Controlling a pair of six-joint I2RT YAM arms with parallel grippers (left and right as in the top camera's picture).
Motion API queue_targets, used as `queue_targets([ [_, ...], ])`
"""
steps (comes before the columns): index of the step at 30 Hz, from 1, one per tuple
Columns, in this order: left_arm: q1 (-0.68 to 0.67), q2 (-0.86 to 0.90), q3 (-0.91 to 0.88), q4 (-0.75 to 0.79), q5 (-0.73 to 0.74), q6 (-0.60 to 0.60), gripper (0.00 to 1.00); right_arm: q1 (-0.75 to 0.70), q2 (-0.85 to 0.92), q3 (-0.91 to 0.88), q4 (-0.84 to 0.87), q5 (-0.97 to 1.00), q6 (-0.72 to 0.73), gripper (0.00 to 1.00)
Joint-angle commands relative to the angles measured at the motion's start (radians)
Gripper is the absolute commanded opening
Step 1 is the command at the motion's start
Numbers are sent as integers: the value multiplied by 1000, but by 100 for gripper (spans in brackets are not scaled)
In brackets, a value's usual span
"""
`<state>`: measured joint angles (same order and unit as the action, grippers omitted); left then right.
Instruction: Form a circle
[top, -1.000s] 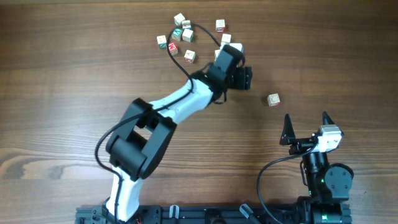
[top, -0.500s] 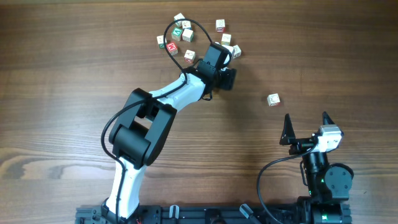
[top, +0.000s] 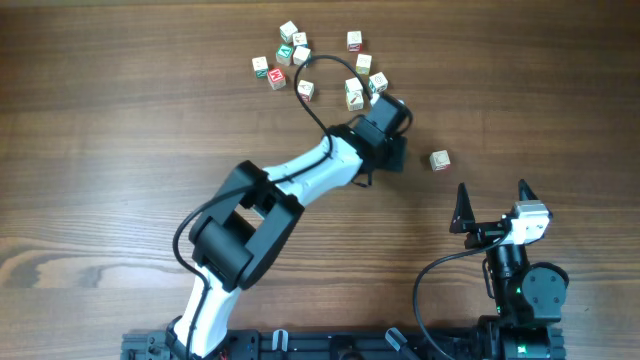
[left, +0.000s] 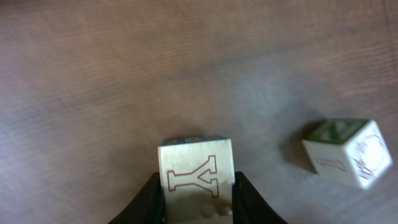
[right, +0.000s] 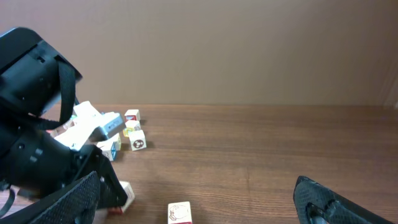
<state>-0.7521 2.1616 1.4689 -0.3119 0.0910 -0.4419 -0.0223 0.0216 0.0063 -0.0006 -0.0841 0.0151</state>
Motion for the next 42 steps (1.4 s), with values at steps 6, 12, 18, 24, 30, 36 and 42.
queue_targets([
  [6,-133,-11,3,23,-85,-218,38,3,-3,-1,3,13,14,100],
  [12,-146,-7,3,137,-127,-218,45,3,-3,-1,3,13,13,100],
  [18,-146,-7,3,141,-127,-218,45,3,-3,-1,3,13,13,100],
  [24,-139,-31,3,109,-127,-217,50,3,-3,-1,3,13,13,100],
  [30,-131,-68,3,-4,-127,-218,51,3,-3,-1,3,13,13,100],
  [36,-128,-92,3,-109,-126,-218,56,3,-3,-1,3,13,13,100],
  [42,-128,-91,3,-119,-126,-218,60,3,-3,-1,3,13,13,100],
])
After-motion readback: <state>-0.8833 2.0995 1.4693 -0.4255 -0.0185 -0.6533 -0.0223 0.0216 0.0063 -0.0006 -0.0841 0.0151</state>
